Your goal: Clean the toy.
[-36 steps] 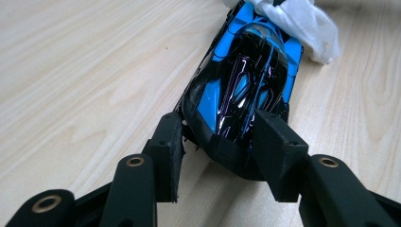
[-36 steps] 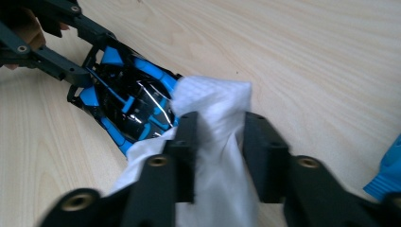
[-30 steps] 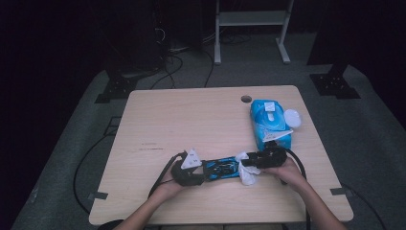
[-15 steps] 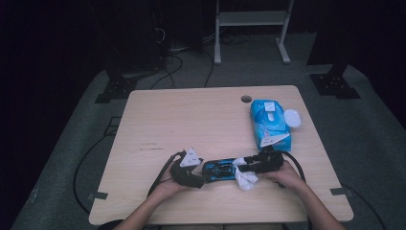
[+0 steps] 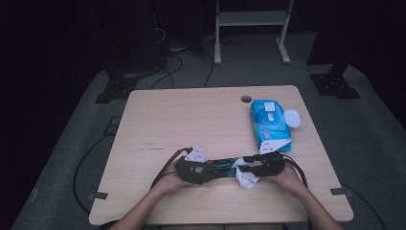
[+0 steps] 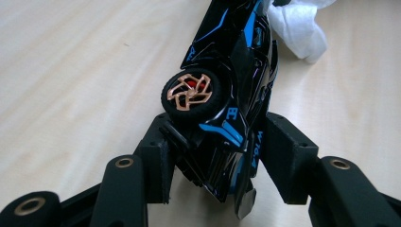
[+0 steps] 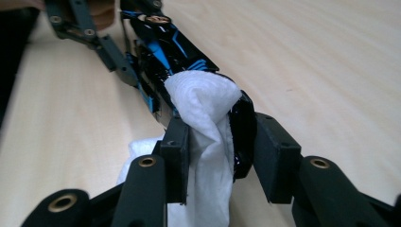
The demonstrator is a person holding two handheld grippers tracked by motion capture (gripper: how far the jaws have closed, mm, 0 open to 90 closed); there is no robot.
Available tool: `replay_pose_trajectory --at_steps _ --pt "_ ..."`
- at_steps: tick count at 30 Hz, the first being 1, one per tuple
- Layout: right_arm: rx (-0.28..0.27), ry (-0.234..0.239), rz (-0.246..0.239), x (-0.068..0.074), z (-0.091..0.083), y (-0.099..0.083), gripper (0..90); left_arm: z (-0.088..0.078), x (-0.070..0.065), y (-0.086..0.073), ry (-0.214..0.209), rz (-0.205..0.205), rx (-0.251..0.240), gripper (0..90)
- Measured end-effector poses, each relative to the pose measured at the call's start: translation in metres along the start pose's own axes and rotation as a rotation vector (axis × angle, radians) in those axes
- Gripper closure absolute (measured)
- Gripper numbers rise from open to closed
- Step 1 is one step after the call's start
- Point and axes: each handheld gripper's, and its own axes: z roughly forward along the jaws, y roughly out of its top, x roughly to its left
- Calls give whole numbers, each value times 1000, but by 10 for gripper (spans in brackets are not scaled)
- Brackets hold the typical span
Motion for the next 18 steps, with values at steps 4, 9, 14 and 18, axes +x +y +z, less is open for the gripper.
replay_pose_trajectory --at_steps 4,9,14,18 --pt "13 -110 -35 -2 4 7 573 5 8 5 71 24 9 481" --pt "26 -238 -10 -7 11 16 565 10 14 6 123 14 -7 483" --pt "32 -271 15 -3 4 11 651 8 7 3 115 25 -27 456" --pt "49 -277 44 2 -4 7 768 6 8 4 99 11 -45 458"
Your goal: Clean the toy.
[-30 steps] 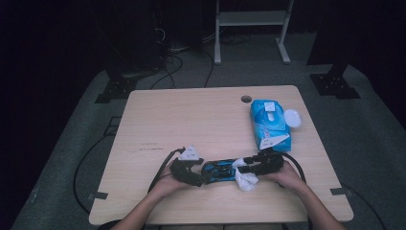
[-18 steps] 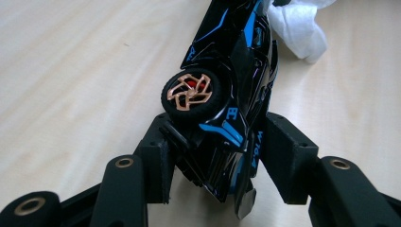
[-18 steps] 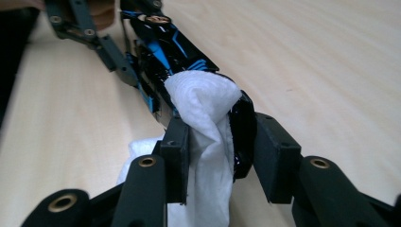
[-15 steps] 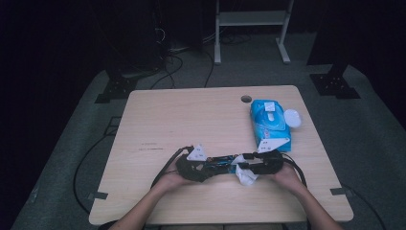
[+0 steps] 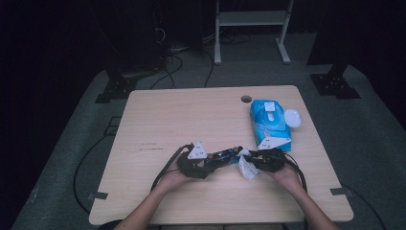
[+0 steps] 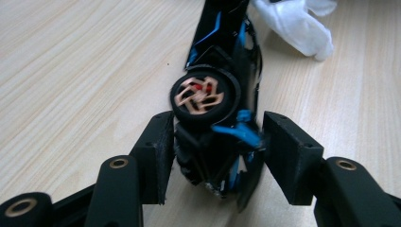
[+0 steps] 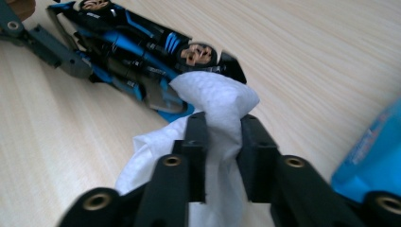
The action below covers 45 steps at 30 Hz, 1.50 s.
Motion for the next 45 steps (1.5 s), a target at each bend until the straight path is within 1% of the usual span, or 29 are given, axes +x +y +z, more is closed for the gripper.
replay_pose_trajectory --at_steps 1,3,5,7,8,10,12,13,15,16,17,18,19,21,23,25,27,29,31,32,33,34,35,37,38,41,43,44,45 --pt "0 11 11 0 -5 0 795 0 0 0 5 -3 -8 484" --pt "-27 17 19 2 -12 3 811 -1 0 0 -7 -2 -17 523" --pt "-68 27 23 6 -19 14 818 -1 -1 0 -9 4 -21 532" --pt "-113 33 14 11 -20 29 820 -1 -1 0 -18 1 -28 540" --pt "-134 46 12 13 -19 38 823 -2 -1 0 -16 7 -26 540" --pt "-165 48 -12 21 -12 54 824 -3 -1 -1 -14 -5 -35 519" --pt "-184 73 -23 26 -2 67 824 -5 1 -1 -14 -20 -48 507" --pt "-184 74 -32 29 3 71 824 -6 1 -2 -16 -31 -60 503" --pt "-165 94 -35 33 14 72 823 -7 2 -3 -25 -41 -73 492" --pt "-144 102 -35 34 21 70 820 -8 3 -4 -25 -46 -77 484" --pt "-108 95 -50 35 29 66 817 -7 3 -4 -28 -50 -78 475" --pt "-86 100 -53 34 34 63 802 -7 3 -4 -34 -46 -76 468" --pt "-83 108 -38 33 37 60 784 -6 3 -4 -36 -45 -78 461" --pt "-101 116 -12 30 37 59 759 -5 1 -3 -41 -34 -80 459" --pt "-106 110 -3 29 36 59 700 -4 0 -2 -42 -24 -80 453" --pt "-111 110 3 27 33 58 671 -3 0 -2 -46 -29 -83 451" --pt "-121 105 12 24 31 58 616 -2 0 -1 -49 -33 -85 451" --pt "-139 107 25 22 26 58 545 -2 0 -1 -49 -36 -88 447" --pt "-156 110 33 21 21 58 514 -2 0 -1 -46 -40 -91 442" --pt "-177 105 37 21 16 57 492 -2 1 -1 -45 -42 -92 443" --pt "-187 108 38 22 14 58 478 -3 1 -1 -46 -44 -95 442" --pt "-202 130 38 24 10 58 467 -3 1 -1 -45 -46 -99 442" --pt "-214 138 26 26 8 58 466 -3 1 -1 -44 -46 -101 442" --pt "-224 119 -42 33 8 58 468 -3 2 -1 -43 -49 -106 442" --pt "-224 115 -63 36 8 58 475 -3 2 -1 -41 -50 -105 442" --pt "-201 118 -105 44 15 57 534 -4 2 -1 -42 -42 -108 436" --pt "-184 101 -132 47 21 56 585 -3 1 -1 -44 -41 -106 433" --pt "-171 89 -144 48 25 55 593 -3 1 -2 -44 -41 -106 433" --pt "-165 85 -148 49 27 54 613 -2 1 -2 -46 -40 -105 433"
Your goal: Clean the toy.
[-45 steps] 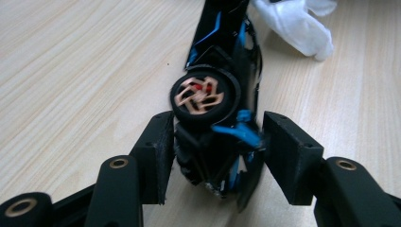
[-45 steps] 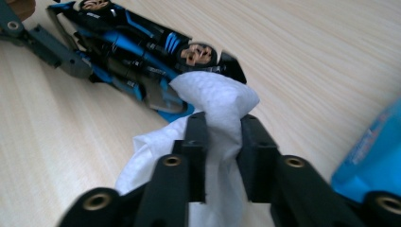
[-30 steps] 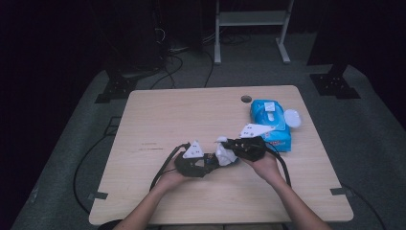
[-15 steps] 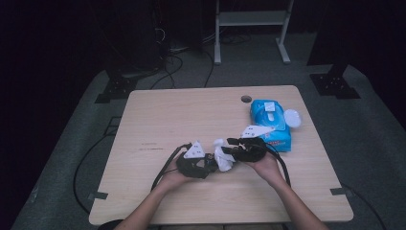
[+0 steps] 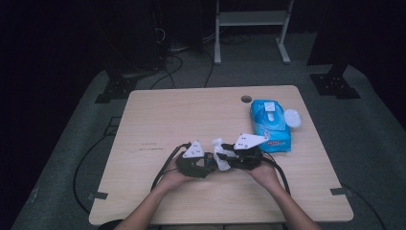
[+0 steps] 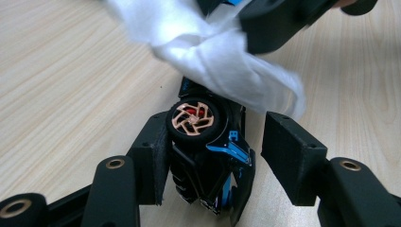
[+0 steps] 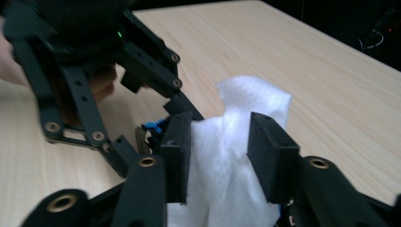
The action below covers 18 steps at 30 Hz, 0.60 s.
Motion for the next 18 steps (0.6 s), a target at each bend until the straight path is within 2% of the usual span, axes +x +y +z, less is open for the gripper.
replay_pose_trajectory --at_steps 3,7,11,13,18 --pt "40 -23 -2 0 7 -4 631 0 0 0 -1 3 -3 438" --pt "23 -6 28 -2 8 -9 652 0 1 0 -3 5 -5 442" --pt "11 -12 16 0 7 -11 655 1 -1 0 -3 6 -6 439" --pt "10 -10 31 0 6 -12 645 1 -1 1 -1 6 -5 438" --pt "10 -30 24 2 7 -12 644 2 -1 1 2 4 -1 431"
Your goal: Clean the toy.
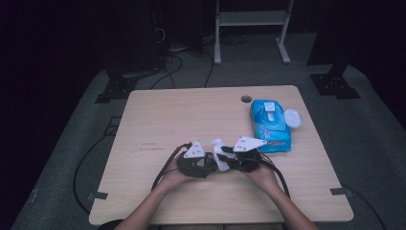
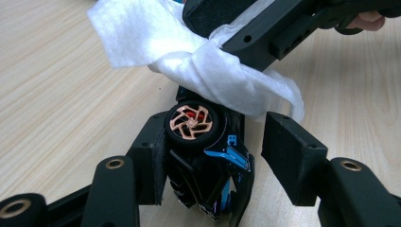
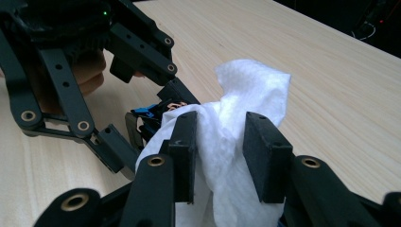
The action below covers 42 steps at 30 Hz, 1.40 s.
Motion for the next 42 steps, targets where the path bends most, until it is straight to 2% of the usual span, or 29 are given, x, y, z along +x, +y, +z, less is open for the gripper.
replay_pose_trajectory --at_steps 9,12,15,17,18,21,23,25,27,29,31,34,35,37,38,40,42 --pt "34 -23 13 3 1 4 609 1 0 2 1 -3 8 432" --pt "37 -21 -3 5 1 4 575 2 0 2 1 -3 7 432" --pt "46 -56 -12 9 1 5 636 1 0 2 1 -3 4 433" --pt "51 -72 -8 11 -1 7 778 1 1 1 -1 1 3 439" --pt "53 -78 5 11 -3 8 817 1 1 1 -2 1 3 443" --pt "63 -79 12 9 -5 10 870 0 1 1 -2 -3 5 455" --pt "64 -93 41 4 -8 13 874 0 2 0 -12 -4 -2 490" --pt "14 -77 111 -2 -12 15 876 1 1 0 -18 5 -1 504" --pt "4 -41 151 -1 -9 16 875 4 -1 1 -23 15 6 520" --pt "22 3 148 4 -1 16 874 5 -3 1 -9 32 21 530" --pt "42 37 137 9 7 15 867 5 -3 0 -11 31 22 537" --pt "34 37 110 9 7 14 869 3 -3 -1 -15 39 19 546" --pt "36 30 105 7 5 14 870 3 -3 -1 -14 42 18 549" --pt "49 -36 104 2 -3 10 871 2 -3 -2 -17 46 18 549" --pt "44 -51 107 -3 -6 7 872 2 -3 -2 -20 44 17 551" --pt "43 -55 160 -9 -11 4 872 3 -3 -2 -24 39 13 554" --pt "44 -55 182 -8 -10 4 874 4 -3 -2 -21 46 14 554"
